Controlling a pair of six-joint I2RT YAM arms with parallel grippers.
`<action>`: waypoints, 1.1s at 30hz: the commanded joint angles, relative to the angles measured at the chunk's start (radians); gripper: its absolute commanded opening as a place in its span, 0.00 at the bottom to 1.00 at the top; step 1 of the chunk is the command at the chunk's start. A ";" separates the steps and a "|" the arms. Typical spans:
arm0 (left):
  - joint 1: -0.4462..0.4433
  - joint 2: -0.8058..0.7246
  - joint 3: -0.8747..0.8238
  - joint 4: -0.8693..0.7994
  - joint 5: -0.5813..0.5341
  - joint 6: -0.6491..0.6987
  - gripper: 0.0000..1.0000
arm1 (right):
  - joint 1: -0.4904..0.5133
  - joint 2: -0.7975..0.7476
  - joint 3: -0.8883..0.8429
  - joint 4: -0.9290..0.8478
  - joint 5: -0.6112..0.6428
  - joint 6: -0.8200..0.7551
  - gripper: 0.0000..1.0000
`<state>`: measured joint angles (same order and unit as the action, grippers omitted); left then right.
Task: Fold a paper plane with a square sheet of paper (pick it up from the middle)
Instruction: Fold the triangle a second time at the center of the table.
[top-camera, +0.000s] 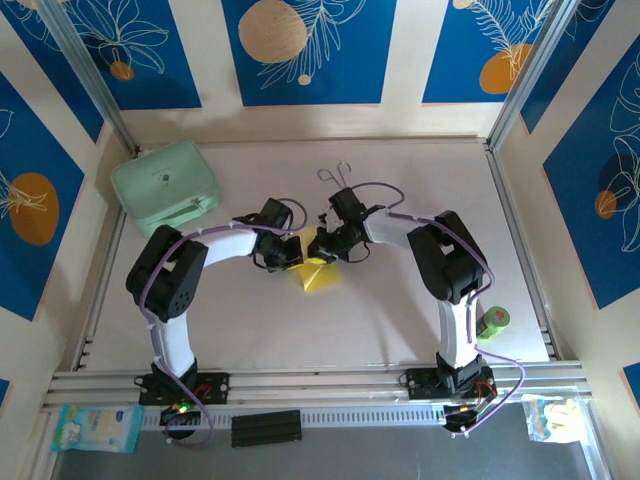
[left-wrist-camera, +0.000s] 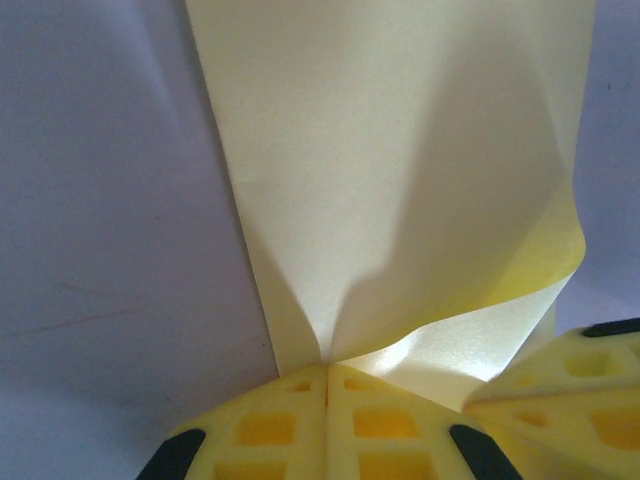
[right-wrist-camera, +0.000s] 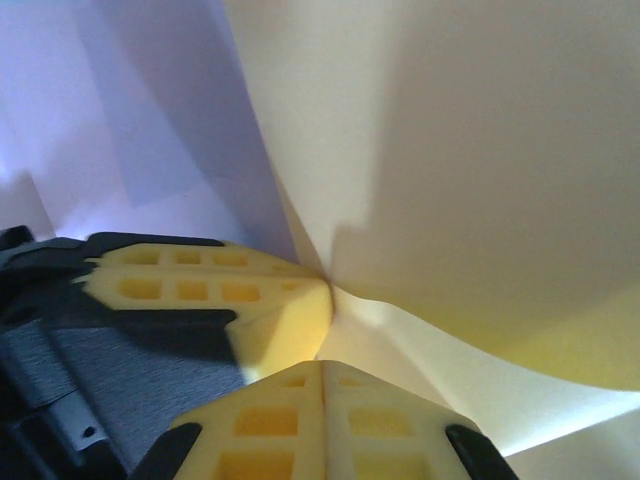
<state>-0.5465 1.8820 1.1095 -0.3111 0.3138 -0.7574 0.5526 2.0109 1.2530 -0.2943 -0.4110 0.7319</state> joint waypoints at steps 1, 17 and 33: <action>-0.005 0.043 0.003 -0.068 -0.013 0.020 0.00 | 0.003 0.021 -0.025 0.002 -0.006 -0.017 0.06; -0.005 -0.009 0.053 -0.056 -0.007 -0.020 0.00 | -0.006 0.058 -0.169 0.131 0.044 -0.032 0.05; -0.103 -0.125 -0.150 0.170 0.057 -0.260 0.07 | -0.015 0.060 -0.165 0.087 0.101 0.003 0.03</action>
<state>-0.6159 1.7420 0.9905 -0.1535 0.3351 -0.9779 0.5419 2.0232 1.1255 -0.1127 -0.4419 0.7139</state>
